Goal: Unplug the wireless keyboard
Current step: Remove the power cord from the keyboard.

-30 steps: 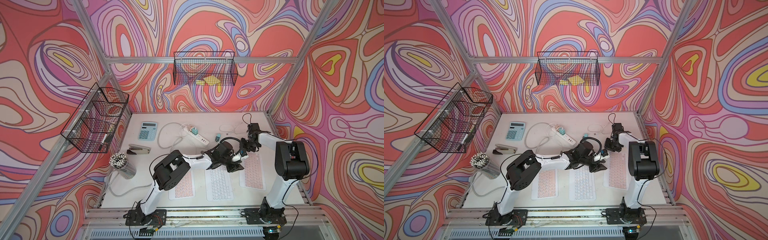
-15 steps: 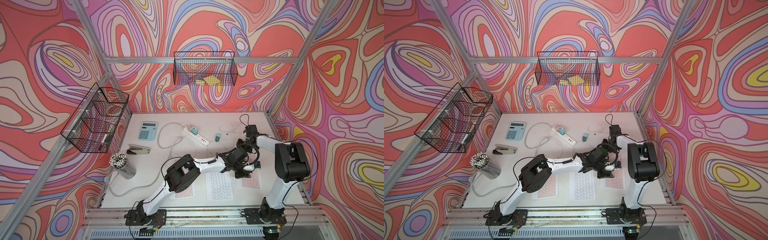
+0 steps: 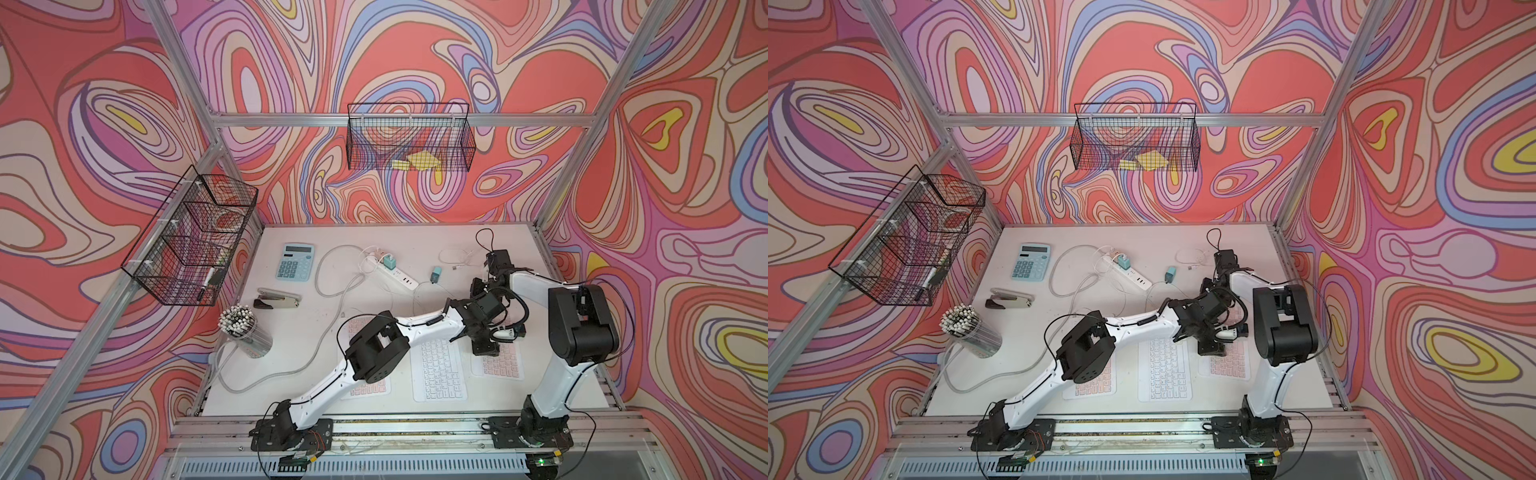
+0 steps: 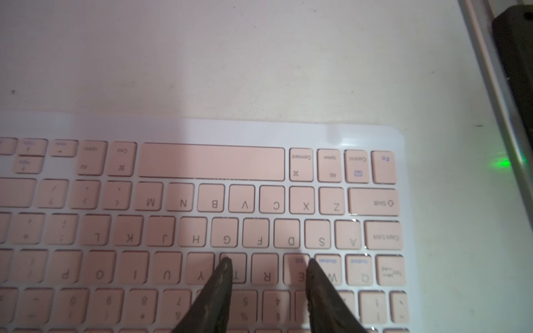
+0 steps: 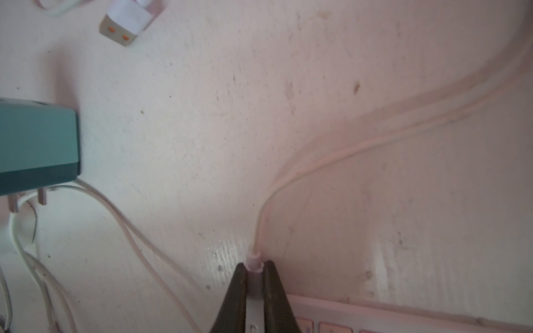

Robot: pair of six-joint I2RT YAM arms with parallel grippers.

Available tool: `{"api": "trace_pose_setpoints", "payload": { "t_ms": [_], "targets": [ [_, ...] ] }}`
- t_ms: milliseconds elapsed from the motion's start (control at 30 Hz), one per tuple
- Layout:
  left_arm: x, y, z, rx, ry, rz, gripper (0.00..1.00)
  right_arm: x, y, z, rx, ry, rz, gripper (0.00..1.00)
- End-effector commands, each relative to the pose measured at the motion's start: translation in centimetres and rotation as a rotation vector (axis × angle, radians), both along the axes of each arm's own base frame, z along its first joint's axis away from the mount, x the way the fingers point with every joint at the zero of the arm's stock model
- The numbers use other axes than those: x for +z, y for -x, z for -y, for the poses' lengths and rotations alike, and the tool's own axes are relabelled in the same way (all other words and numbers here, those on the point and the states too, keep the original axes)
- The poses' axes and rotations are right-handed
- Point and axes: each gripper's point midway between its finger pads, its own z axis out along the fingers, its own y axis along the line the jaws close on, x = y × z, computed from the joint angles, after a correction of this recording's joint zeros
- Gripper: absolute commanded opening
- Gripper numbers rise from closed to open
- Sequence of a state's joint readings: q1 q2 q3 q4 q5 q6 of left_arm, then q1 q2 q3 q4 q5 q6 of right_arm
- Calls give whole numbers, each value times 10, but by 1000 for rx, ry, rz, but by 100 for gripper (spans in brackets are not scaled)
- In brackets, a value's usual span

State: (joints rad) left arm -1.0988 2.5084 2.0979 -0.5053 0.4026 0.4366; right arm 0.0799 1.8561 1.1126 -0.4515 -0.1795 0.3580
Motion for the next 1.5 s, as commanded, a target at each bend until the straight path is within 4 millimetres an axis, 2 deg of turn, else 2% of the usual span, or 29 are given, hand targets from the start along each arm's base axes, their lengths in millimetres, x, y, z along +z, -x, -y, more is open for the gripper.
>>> {"api": "trace_pose_setpoints", "payload": {
  "t_ms": [0, 300, 533, 633, 833, 967, 1100, 1233, 1367, 1467],
  "targets": [
    [-42, 14, -35, 14, -179, -82, 43, -45, 48, 5, -10, 68, -199, 11],
    [-55, 18, -33, 48, -174, -137, 42, -49, 36, 11, -48, 104, -215, 11],
    [-67, 18, -36, 69, -214, -159, 41, -42, 11, 2, 132, 111, -147, 12],
    [-72, 20, -36, 89, -190, -184, 41, -40, 8, 8, 161, 149, -152, 12],
    [-78, 18, -41, 119, -186, -202, 40, -47, 13, 30, -84, 78, -239, 13],
    [-78, 15, -43, 136, -160, -225, 40, -49, 11, 35, -118, 74, -255, 14],
    [-71, 11, -39, 140, -147, -211, 40, -47, 7, 45, -81, 145, -250, 14],
    [-55, 4, -34, 150, -116, -181, 40, -35, 5, 69, -93, 241, -222, 15],
    [-33, -4, -27, 163, -74, -149, 40, -21, 1, 86, -145, 204, -163, 19],
    [-15, -6, -20, 169, -41, -154, 41, -10, -3, 84, -106, 168, -131, 27]
  ]
}}
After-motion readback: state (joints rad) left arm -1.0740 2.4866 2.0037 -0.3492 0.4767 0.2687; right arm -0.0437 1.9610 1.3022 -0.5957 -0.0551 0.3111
